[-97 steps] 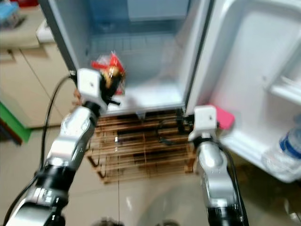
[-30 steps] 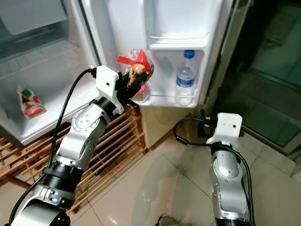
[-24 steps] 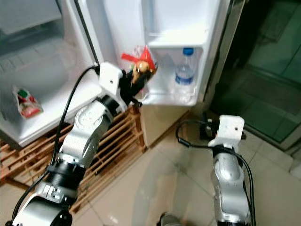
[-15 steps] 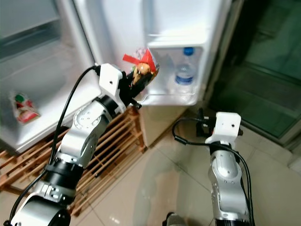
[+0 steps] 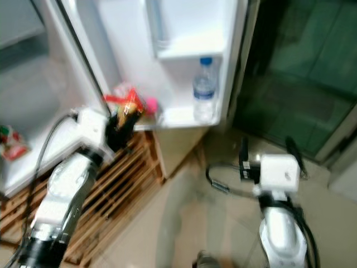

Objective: Restocking fridge

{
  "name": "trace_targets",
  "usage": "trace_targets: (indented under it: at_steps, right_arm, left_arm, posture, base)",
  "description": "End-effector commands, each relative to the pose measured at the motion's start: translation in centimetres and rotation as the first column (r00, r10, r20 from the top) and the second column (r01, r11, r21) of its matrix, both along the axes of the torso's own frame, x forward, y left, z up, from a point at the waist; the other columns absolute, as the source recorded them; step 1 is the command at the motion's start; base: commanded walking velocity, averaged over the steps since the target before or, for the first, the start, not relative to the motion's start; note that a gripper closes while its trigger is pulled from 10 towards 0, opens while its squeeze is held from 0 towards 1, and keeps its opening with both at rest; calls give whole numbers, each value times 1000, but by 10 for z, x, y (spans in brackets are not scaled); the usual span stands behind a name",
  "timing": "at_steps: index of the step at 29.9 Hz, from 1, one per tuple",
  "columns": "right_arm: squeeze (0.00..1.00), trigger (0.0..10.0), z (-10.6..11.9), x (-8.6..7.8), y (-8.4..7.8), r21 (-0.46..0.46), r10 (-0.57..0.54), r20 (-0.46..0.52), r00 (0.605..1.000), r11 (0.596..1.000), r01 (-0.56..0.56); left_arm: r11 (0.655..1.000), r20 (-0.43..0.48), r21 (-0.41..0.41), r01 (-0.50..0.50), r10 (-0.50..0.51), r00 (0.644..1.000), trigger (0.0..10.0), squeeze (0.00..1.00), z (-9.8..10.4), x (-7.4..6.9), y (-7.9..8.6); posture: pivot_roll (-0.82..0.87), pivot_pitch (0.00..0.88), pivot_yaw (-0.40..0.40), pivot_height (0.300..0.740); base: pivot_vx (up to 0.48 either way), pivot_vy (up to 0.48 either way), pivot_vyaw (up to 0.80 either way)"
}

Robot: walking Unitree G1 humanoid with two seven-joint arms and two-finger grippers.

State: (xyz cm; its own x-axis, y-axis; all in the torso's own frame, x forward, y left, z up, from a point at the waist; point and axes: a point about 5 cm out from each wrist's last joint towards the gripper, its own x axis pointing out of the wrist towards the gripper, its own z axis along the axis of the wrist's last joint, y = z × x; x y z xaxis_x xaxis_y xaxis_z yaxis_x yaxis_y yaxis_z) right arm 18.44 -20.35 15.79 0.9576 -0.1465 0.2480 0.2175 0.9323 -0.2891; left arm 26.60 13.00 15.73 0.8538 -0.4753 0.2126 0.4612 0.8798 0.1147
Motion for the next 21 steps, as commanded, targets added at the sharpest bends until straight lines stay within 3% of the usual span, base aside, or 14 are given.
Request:
trace_targets:
  at_steps: [1,4,7,12,15,21]
  right_arm:
    - [27,10000,10,1,-3,-28,-3,34,999,1000,4]
    - [27,10000,24,8,0,-67,-2,93,996,998,8]
    - [20,10000,51,20,8,-130,23,217,976,992,6]
    - [16,10000,76,29,10,-157,23,312,950,987,27]
    - [16,10000,74,36,4,-117,-28,301,953,991,66]
    - [16,10000,72,37,6,-117,-25,288,957,991,61]
  left_arm:
    - [1000,105,-27,8,-5,994,10000,0,31,0,-4]
    - [996,193,-91,-3,20,981,10000,0,60,10,-14]
    - [991,325,-122,49,-7,946,10000,0,93,19,-29]
    - [988,415,-113,109,-53,908,10000,0,116,20,-41]
    - [984,438,-118,137,-72,896,10000,0,126,23,-47]
    - [980,456,-146,137,-57,888,10000,0,131,25,-49]
  posture:
    - [-271,6,98,740]
    - [-261,4,88,740]
    - [-264,0,82,740]
    - [-275,0,90,740]
    - [-289,1,102,740]
    - [-299,4,103,740]
  base:
    - [0,0,0]
    - [0,0,0]
    - [480,0,0]
    - [480,0,0]
    - [480,0,0]
    - [480,0,0]
